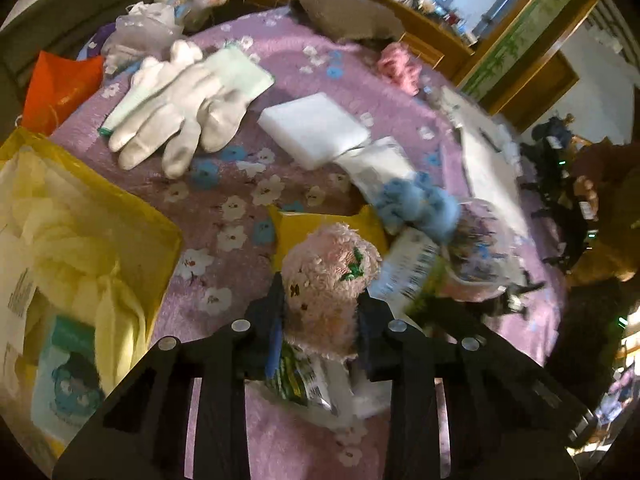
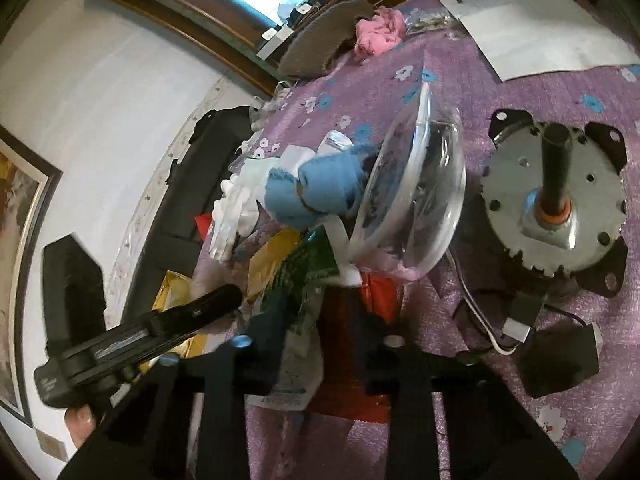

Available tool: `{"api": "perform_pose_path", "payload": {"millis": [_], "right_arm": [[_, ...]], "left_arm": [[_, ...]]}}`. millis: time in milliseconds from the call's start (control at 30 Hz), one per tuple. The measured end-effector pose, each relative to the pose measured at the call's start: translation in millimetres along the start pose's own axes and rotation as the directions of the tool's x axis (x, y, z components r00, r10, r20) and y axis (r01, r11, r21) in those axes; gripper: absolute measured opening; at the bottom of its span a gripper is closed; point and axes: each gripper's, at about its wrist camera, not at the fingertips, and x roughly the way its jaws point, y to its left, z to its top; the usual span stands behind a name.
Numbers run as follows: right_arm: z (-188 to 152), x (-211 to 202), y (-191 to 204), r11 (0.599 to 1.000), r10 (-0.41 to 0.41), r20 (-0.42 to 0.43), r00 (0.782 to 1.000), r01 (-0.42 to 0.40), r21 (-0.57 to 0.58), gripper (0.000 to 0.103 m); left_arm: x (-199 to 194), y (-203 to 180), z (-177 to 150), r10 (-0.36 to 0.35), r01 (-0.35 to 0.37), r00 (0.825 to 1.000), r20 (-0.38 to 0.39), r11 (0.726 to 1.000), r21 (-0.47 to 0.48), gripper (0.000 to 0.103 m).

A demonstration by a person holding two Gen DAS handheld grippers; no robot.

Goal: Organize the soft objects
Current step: 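Grasp the pink plush toy with the left tool while the right tool grasps the green-printed packet, then carry the plush and green packet to the box, opening the left tool over it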

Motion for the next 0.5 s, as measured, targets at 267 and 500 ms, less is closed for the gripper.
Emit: {"api": "perform_pose_path", "payload": {"millis": [267, 500], "right_arm": [[-4, -13, 9, 1.0, 0.013, 0.037, 0.999, -0.013, -0.018, 0.048], [1, 5, 32, 0.997, -0.07, -0.029, 0.997, 0.069, -0.027, 0.058]], "left_arm": [[-57, 10, -23, -0.109, 0.112, 0.988, 0.106, 0.994, -0.019, 0.029], [-105, 36, -51, -0.108, 0.113, 0.978, 0.178, 0.993, -0.02, 0.029]]}}
